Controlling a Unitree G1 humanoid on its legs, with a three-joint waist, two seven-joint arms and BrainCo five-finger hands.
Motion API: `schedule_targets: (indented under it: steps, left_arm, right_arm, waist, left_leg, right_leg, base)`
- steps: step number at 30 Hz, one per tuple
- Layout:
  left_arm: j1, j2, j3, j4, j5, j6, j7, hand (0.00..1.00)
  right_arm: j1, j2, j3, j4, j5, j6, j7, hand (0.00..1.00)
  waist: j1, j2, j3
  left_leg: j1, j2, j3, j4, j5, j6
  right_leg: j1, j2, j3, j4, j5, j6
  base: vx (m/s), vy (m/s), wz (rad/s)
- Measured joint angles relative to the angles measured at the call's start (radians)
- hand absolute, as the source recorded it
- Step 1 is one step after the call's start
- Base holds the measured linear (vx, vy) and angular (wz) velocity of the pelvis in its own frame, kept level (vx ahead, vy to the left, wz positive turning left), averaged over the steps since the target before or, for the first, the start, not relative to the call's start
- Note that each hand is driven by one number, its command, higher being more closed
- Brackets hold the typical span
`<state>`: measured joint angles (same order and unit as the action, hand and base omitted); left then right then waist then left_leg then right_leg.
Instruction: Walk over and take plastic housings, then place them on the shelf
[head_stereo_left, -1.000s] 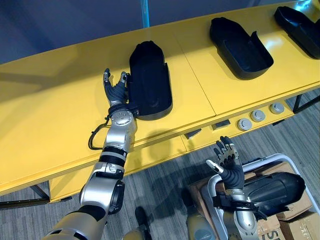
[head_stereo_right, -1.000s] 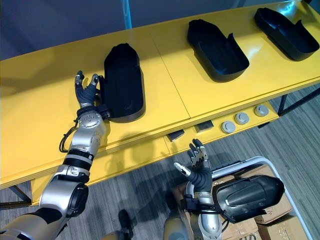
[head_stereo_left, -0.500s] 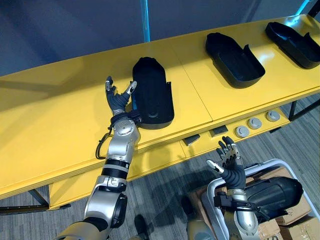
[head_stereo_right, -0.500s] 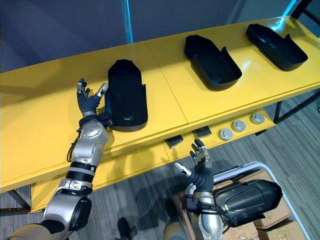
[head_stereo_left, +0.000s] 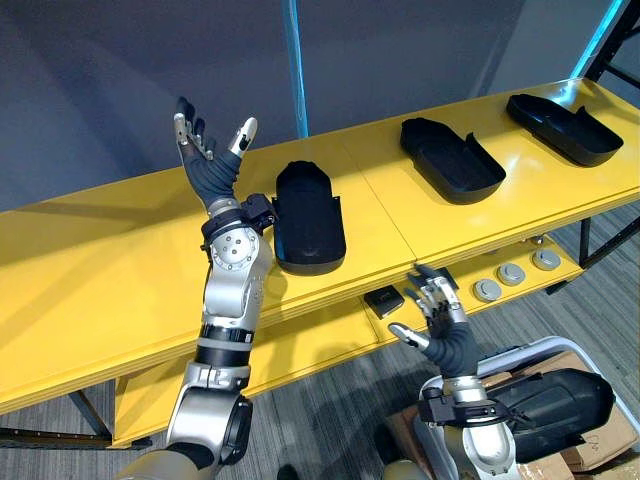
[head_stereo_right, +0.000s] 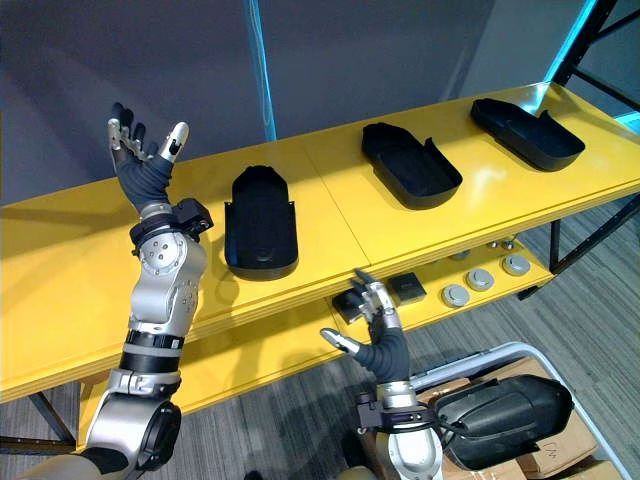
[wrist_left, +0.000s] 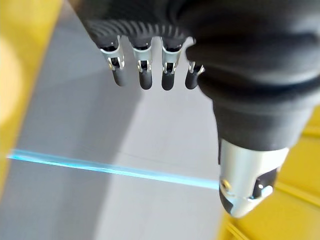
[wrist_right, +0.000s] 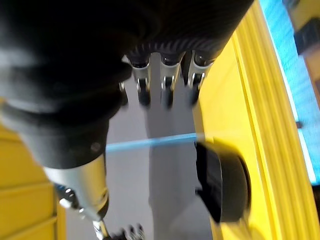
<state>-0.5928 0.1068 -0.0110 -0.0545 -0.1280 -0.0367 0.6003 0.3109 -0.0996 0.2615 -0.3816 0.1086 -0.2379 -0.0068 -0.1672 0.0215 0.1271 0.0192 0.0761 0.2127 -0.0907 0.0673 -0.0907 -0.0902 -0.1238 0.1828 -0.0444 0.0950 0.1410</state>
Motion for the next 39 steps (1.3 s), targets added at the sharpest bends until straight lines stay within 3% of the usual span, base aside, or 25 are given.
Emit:
schedule_targets:
  steps: [5,7,10,18,22,28,39]
  left_arm:
    - [0.398,-0.083,-0.067,-0.265,0.16,-0.056,-0.039,0.0]
    - [0.575,-0.097,-0.088,-0.329,0.188,-0.088,-0.05,0.0]
    - [0.708,-0.097,-0.094,-0.373,0.212,-0.127,-0.065,0.0]
    - [0.872,-0.096,-0.051,-0.375,0.178,-0.188,-0.094,0.0]
    - [0.914,-0.096,-0.045,-0.352,0.129,-0.204,-0.119,0.0]
    - [0.921,-0.097,-0.051,-0.308,0.071,-0.205,-0.157,0.0]
    - [0.909,-0.111,-0.051,-0.298,0.055,-0.205,-0.154,0.0]
  right_arm:
    - [-0.085,0.009,0.045,0.169,-0.043,-0.002,0.005,1.0]
    - [-0.172,0.04,0.045,0.266,-0.056,-0.003,-0.035,1.0]
    - [-0.277,0.063,0.044,0.363,-0.106,-0.003,-0.085,1.0]
    - [-0.508,0.105,-0.005,0.536,-0.168,0.0,-0.232,1.0]
    - [-0.574,0.113,-0.028,0.561,-0.198,0.004,-0.286,1.0]
    - [-0.592,0.131,-0.087,0.567,-0.242,0.049,-0.365,1.0]
    - [-0.649,0.164,-0.209,0.571,-0.315,0.089,-0.497,1.0]
  waist:
    - [0.049,0.009,-0.035]
    - [0.075,0.008,-0.046]
    - [0.118,0.007,-0.047]
    - [0.181,0.0,-0.03]
    - [0.198,-0.006,-0.002]
    - [0.207,-0.017,0.026]
    - [0.206,-0.02,0.091]
  left_leg:
    - [-0.005,0.0,-0.008,0.0,0.0,0.0]
    - [-0.034,-0.001,-0.033,0.0,0.007,-0.004]
    - [-0.058,-0.002,-0.076,0.0,0.022,-0.004]
    - [-0.106,-0.005,-0.158,0.0,0.051,-0.005]
    - [-0.123,-0.007,-0.167,0.0,0.053,-0.008]
    - [-0.15,-0.007,-0.195,0.0,0.061,-0.005]
    - [-0.175,-0.008,-0.217,0.0,0.069,-0.006]
  right_leg:
    - [-0.001,-0.001,-0.008,0.002,-0.003,-0.004]
    - [-0.014,-0.005,-0.035,0.003,-0.004,-0.004]
    - [-0.014,-0.01,-0.078,0.003,-0.004,-0.006]
    - [-0.013,-0.017,-0.165,0.004,-0.008,-0.012]
    - [-0.026,-0.02,-0.174,0.01,-0.012,-0.015]
    - [-0.037,-0.02,-0.206,0.011,-0.013,-0.02]
    - [-0.051,-0.021,-0.227,0.016,-0.017,-0.022]
  base:
    - [0.01,0.014,0.05]
    - [-0.02,0.009,0.33]
    - [-0.01,0.004,0.44]
    - [-0.02,0.01,0.32]
    - [-0.02,0.014,0.1]
    - [0.02,0.012,0.12]
    - [0.02,0.009,0.05]
